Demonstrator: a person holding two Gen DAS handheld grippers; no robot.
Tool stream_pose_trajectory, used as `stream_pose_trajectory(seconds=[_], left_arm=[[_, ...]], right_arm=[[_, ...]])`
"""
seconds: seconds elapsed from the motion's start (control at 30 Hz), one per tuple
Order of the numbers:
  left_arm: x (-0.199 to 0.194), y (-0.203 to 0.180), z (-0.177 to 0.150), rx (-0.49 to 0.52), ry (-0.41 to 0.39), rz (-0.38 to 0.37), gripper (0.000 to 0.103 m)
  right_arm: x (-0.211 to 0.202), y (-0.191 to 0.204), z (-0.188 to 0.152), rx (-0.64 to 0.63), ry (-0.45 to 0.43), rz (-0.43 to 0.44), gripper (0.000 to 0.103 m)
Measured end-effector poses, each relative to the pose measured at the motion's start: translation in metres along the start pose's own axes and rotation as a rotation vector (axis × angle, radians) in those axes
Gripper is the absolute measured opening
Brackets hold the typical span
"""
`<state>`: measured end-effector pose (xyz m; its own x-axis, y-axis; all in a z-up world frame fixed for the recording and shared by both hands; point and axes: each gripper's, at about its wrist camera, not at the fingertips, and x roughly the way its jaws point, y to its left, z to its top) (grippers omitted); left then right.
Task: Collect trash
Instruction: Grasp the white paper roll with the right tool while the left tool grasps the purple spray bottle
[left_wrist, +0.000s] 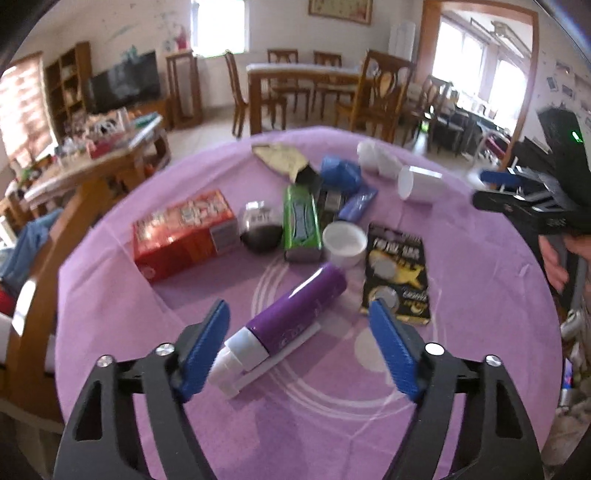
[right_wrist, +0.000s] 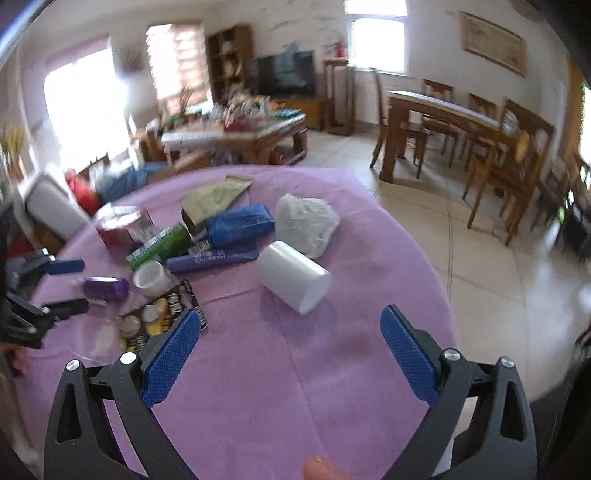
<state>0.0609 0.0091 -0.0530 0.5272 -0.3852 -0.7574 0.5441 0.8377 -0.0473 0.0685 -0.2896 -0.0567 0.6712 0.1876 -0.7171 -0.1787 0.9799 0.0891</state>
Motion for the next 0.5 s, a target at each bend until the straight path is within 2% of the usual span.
stream_pose_trajectory(seconds=[0.13,0.2,0.23,0.27,0.3,0.33,0.5], left_arm=[[0.006,-0.003,-0.001,0.018,0.041,-0.026,0.064],[0.013,-0.002,0.000,0.014,0.069,-0.042,0.054],[0.015,0.000,-0.001,0.009,0.084,-0.054,0.045],[0.015,-0.003,0.001,0.012,0.085,-0.057,0.039],[0.015,-0.004,0.000,0.025,0.087,-0.048,0.036],[0.016,-0.005,0.003,0.035,0.088,-0.038,0.032],[0.018,-0.007,0.004,0.044,0.089,-0.035,0.032]], right_arm=[[0.029,0.004,0.016,-0.092,0.069,-0.021,0.082],[0.040,0.003,0.022,-0.128,0.098,-0.031,0.076],[0.047,0.002,0.024,-0.148,0.121,-0.032,0.073],[0.052,0.002,0.025,-0.156,0.133,-0.031,0.066],[0.056,0.001,0.026,-0.162,0.148,-0.027,0.061],[0.060,0.000,0.026,-0.165,0.162,-0.026,0.061],[0.057,-0.001,0.024,-0.124,0.162,0.023,0.061]])
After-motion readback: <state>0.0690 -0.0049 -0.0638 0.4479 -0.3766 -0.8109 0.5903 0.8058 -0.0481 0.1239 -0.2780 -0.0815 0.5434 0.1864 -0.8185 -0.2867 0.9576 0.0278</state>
